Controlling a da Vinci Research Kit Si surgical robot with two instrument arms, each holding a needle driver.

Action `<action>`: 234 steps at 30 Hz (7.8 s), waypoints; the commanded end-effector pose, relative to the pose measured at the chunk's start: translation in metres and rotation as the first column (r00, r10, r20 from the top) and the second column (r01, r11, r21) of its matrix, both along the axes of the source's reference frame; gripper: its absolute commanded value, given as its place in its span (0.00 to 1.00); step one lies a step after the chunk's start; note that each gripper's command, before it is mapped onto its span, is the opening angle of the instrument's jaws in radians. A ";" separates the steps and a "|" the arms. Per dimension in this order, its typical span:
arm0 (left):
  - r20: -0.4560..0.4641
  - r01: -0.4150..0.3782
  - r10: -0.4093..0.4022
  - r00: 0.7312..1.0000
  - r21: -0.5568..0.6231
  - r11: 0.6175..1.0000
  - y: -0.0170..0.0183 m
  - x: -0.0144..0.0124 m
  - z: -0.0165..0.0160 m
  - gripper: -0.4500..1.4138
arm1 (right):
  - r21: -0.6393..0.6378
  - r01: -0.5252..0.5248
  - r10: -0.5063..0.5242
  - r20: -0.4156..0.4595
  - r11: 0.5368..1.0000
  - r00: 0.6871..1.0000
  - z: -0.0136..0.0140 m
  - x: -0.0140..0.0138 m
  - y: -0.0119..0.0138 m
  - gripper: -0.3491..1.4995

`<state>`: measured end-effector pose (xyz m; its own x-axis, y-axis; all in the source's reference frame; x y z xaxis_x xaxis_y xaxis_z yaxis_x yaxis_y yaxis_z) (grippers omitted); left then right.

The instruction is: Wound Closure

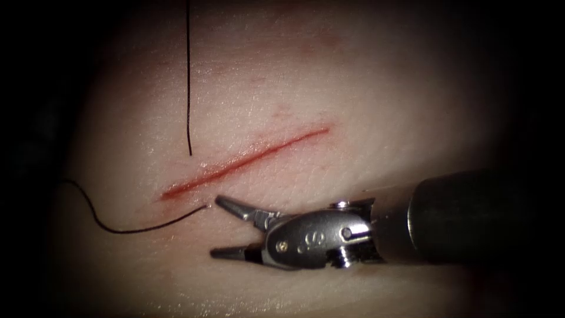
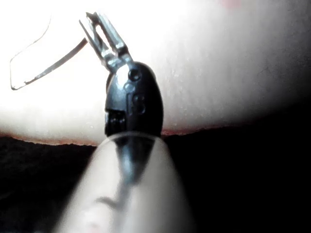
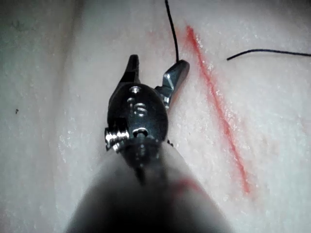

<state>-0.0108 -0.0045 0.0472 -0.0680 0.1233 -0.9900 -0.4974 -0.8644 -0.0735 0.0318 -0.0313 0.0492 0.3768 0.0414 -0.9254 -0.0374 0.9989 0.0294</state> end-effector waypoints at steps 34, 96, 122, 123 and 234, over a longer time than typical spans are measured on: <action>-0.049 0.067 -0.068 0.996 -0.024 0.997 -0.0012 -0.0051 0.0087 0.00 | -0.011 0.115 -0.115 0.011 0.993 0.993 -0.0032 -0.0035 -0.0147 0.00; -0.152 0.200 -0.207 0.966 -0.056 0.978 0.0012 0.0040 0.0076 0.00 | -0.125 -0.030 0.024 -0.046 0.992 0.999 0.0031 0.0023 -0.0017 0.67; -0.125 0.181 -0.188 0.974 -0.066 0.981 0.0004 0.0010 0.0086 0.00 | -0.153 0.082 -0.085 -0.011 0.985 0.996 -0.0028 -0.0051 -0.0150 0.00; -0.126 0.178 -0.186 0.975 -0.066 0.982 0.0003 0.0008 0.0086 0.00 | -0.151 0.086 -0.088 -0.010 0.985 0.996 -0.0032 -0.0053 -0.0157 0.00; -0.165 0.208 -0.228 0.960 -0.129 0.970 0.0009 0.0048 0.0080 0.00 | -0.105 0.386 -0.394 -0.073 0.916 0.916 -0.0054 -0.0037 -0.0201 0.00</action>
